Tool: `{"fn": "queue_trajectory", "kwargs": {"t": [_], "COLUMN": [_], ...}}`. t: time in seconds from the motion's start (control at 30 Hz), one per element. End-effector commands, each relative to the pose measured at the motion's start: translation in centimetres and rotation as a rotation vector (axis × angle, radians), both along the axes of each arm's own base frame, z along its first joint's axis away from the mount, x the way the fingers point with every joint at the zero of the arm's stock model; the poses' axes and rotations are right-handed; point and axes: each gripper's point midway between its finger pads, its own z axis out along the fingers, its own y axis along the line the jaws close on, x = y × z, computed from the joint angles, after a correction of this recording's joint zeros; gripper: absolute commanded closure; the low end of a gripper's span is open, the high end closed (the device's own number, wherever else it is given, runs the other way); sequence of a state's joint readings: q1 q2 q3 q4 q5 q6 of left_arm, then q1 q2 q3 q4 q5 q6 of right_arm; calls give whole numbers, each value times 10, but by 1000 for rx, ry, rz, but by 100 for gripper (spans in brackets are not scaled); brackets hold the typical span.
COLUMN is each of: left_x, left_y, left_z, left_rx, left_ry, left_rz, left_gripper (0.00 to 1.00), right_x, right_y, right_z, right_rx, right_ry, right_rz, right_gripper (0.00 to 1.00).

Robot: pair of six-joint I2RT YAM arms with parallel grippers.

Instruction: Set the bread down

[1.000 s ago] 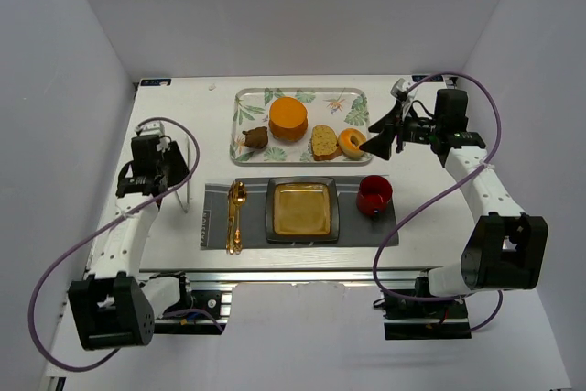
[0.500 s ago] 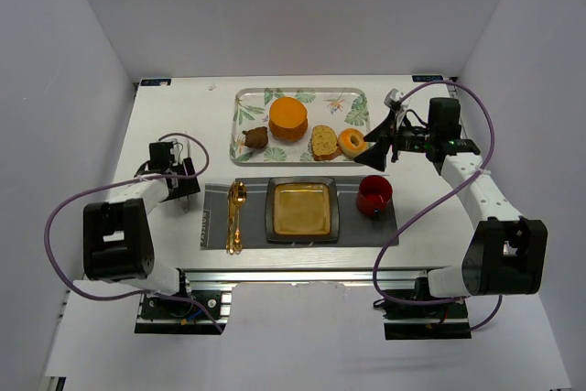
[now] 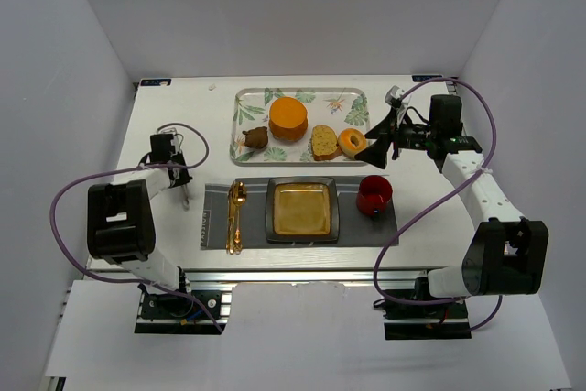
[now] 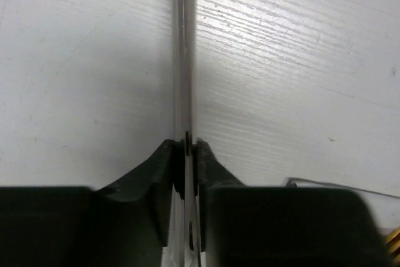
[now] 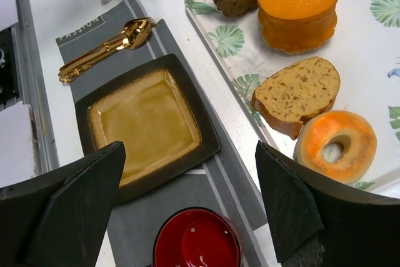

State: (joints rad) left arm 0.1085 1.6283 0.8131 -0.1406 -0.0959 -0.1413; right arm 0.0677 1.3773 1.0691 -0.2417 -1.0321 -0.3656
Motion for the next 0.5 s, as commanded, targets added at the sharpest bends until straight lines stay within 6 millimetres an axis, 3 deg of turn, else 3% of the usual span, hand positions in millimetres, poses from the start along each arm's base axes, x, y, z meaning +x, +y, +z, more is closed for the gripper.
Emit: {"fn": "queue_trajectory", "kwargs": {"t": [0.0, 0.07, 0.13, 0.23, 0.27, 0.37, 0.47], "left_x": [11, 20, 28, 36, 32, 19, 4], "left_y": [-2, -12, -26, -67, -88, -118, -134], "left_z": [25, 45, 74, 118, 129, 151, 161], "left_rx": [-20, -65, -128, -323, -416, -545, -619], "left_ry": [-91, -146, -221, -316, -328, -327, -308], "left_rz": [1, -35, -77, -193, -264, -321, -334], "left_gripper": [79, 89, 91, 92, 91, 82, 65], "right_x": [3, 3, 3, 4, 5, 8, 7], "right_y": [0, -1, -1, 0, 0, 1, 3], "right_z": [15, 14, 12, 11, 10, 11, 10], "right_rx": [-8, -13, -13, 0, 6, 20, 26], "right_ry": [-49, -52, -46, -33, -26, -19, -7], "right_rz": [4, 0, -4, -12, -14, -18, -11], "right_gripper": [11, 11, 11, 11, 11, 11, 10]}}
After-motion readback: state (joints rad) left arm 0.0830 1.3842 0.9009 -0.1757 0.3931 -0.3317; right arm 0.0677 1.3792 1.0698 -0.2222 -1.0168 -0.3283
